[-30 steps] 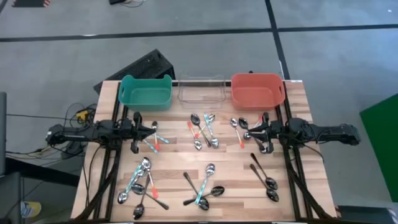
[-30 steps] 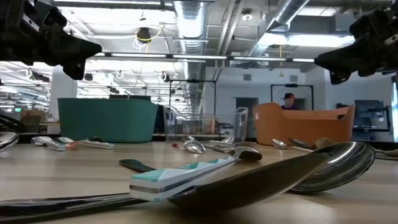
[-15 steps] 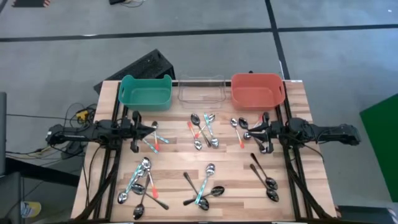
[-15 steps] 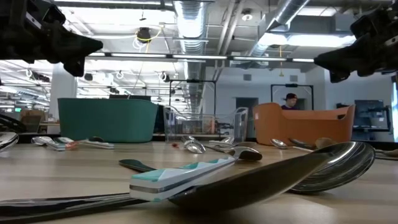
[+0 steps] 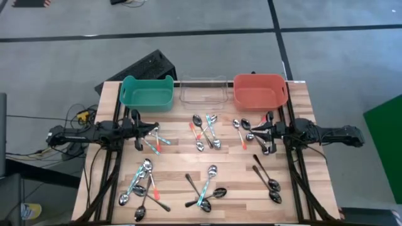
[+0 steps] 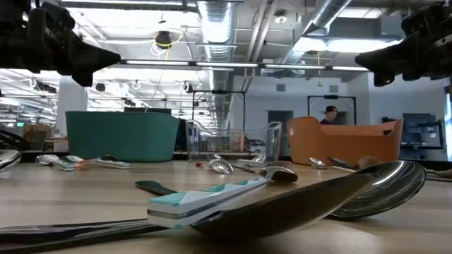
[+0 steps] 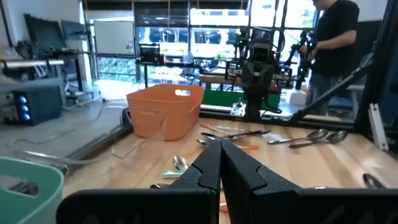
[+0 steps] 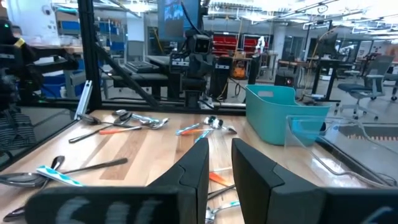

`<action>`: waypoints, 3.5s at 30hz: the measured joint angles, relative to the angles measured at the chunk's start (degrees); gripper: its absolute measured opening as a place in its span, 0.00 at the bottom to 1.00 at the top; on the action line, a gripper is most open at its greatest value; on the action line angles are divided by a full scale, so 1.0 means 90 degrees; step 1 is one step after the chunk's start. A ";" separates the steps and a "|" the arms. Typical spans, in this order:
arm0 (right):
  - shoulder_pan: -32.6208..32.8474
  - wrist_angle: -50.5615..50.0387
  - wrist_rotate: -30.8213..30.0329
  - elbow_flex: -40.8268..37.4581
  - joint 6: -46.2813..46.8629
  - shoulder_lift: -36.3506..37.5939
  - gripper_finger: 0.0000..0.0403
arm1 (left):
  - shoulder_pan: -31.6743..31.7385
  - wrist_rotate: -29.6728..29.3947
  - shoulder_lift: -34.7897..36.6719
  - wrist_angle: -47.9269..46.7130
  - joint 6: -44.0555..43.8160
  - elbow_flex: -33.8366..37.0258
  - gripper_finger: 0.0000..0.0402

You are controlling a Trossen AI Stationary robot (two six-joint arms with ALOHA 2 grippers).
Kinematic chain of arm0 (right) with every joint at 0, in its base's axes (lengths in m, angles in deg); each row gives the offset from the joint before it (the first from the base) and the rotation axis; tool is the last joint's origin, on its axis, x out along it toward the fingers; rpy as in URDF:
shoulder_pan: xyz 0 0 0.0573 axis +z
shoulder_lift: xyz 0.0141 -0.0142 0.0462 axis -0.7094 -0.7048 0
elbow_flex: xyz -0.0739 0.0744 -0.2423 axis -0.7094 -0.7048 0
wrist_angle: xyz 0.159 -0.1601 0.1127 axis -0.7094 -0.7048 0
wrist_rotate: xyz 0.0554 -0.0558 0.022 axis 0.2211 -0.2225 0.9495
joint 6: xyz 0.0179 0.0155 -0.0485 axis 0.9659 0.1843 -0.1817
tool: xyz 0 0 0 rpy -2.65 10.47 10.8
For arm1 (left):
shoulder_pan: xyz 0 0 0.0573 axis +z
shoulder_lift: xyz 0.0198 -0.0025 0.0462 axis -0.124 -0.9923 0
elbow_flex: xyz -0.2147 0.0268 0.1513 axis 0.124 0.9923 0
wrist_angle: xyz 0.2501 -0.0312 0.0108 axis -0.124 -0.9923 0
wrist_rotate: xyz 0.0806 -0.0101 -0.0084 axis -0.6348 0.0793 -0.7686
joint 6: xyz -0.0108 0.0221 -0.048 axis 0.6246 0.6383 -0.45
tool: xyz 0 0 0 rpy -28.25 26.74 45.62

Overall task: Sort silverware by color (type)
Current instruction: Put the black spoon into the orange bin

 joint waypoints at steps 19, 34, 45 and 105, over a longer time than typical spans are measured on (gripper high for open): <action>-0.0125 -0.0067 -0.0183 0.0015 -0.0034 0.0000 0.23 | 0.0000 -0.0578 0.0000 0.0039 0.0595 -0.0001 0.00; -0.0126 -0.0070 -0.0802 0.0022 -0.0046 0.0002 0.23 | 0.0000 -0.1291 0.0000 0.0092 -0.1363 0.0000 0.00; -0.0126 -0.0272 -0.0974 0.0022 0.0033 0.0000 0.23 | 0.0000 -0.1574 0.0000 0.0107 -0.1390 0.0000 0.09; 0.0042 -0.0454 -0.1456 0.0032 0.0744 -0.0399 0.58 | 0.0000 -0.2584 -0.1151 0.0100 -0.2150 -0.0002 0.31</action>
